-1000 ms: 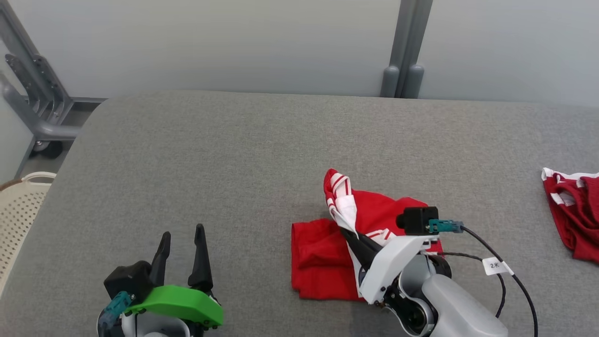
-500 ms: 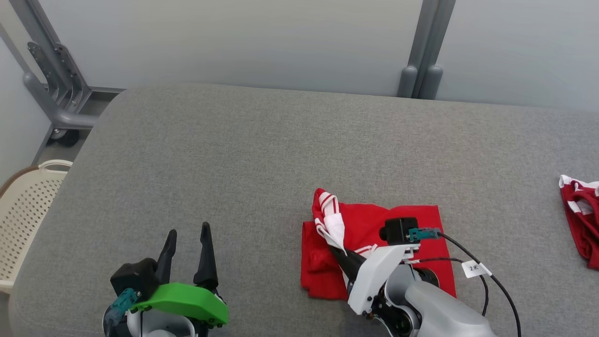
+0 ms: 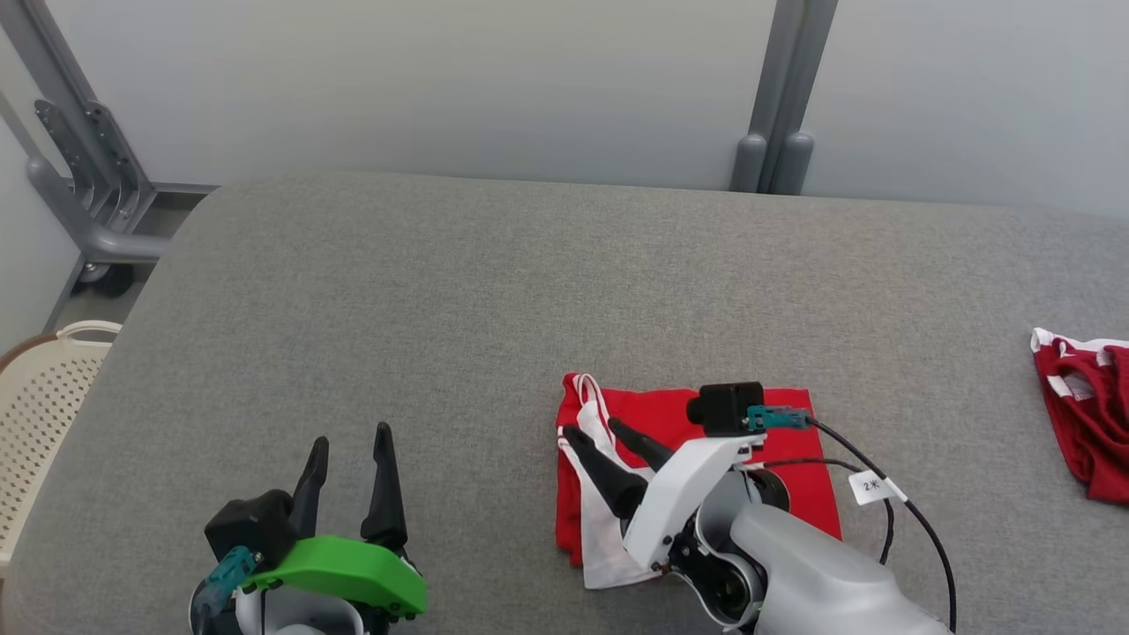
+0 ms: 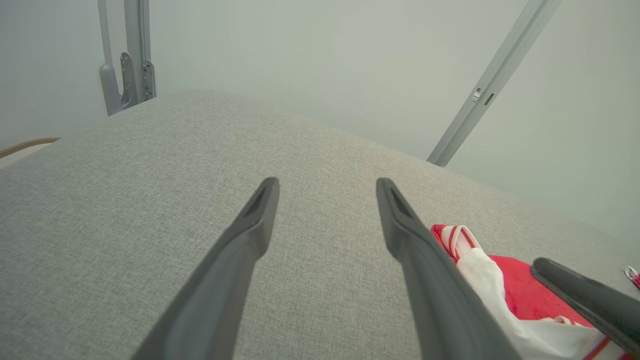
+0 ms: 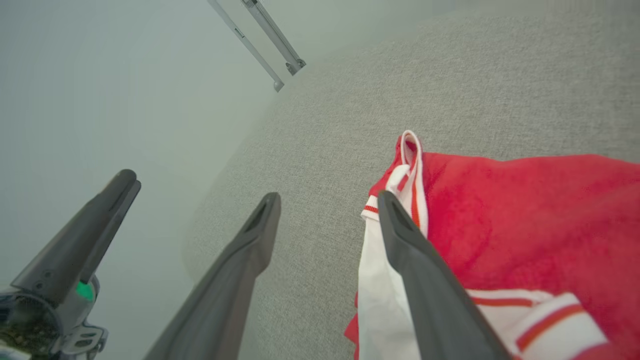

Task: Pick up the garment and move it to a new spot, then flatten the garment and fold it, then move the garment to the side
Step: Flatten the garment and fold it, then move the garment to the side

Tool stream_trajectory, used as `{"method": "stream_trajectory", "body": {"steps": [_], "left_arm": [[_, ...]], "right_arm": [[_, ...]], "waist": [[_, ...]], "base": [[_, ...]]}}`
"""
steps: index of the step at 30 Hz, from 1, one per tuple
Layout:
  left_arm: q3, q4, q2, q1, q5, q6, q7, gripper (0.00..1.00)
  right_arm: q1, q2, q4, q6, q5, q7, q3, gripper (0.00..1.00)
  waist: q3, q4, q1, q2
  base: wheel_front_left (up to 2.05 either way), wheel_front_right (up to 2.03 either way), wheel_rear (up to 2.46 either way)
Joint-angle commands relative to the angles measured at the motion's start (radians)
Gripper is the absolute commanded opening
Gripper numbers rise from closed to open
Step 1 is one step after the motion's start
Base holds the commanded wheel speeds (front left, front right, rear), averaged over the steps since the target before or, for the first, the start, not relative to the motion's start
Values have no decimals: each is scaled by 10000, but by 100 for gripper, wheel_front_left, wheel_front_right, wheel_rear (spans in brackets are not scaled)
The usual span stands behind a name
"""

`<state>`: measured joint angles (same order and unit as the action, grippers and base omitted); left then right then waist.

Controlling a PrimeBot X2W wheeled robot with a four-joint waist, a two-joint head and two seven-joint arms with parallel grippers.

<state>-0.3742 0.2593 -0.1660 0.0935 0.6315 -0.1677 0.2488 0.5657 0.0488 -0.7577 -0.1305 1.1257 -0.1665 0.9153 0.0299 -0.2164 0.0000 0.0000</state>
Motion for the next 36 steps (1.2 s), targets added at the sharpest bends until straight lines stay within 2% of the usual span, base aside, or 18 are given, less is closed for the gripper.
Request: {"method": "stream_trajectory", "body": {"steps": [1,7,13,23,34,35,36], "left_arm": [[22,-22,-32,-35,52,-24,55,100],[30,-103,-65,-201,86,-84,70,100],[8,-211,-128,-342,107,-155,70,100],[-15,-365,-219,-496,144,-243,17,100],[-87,-444,-233,-362,162,-252,-58,100],[-87,-459,-235,-336,157,-251,-49,100],[-97,-477,-238,-306,147,-254,-52,100]], "right_arm": [[110,42,31,-4,77,-128,17,100],[387,43,-319,-4,-102,-673,-398,100],[276,178,-960,-4,-596,-942,-1512,100],[-442,753,-718,-4,-1401,-993,-3025,100],[-826,662,-668,-4,-3122,-997,-3519,100],[-854,612,-685,-4,-3285,-996,-3560,98],[-893,559,-723,-4,-3410,-994,-3604,56]], "waist": [[44,56,0,0],[146,267,0,0],[214,499,0,0],[253,698,0,0],[132,365,0,0],[109,287,0,0],[83,197,0,0]], "base": [[0,0,0],[0,0,0],[0,0,0],[0,0,0],[0,0,0],[0,0,0],[0,0,0]]}}
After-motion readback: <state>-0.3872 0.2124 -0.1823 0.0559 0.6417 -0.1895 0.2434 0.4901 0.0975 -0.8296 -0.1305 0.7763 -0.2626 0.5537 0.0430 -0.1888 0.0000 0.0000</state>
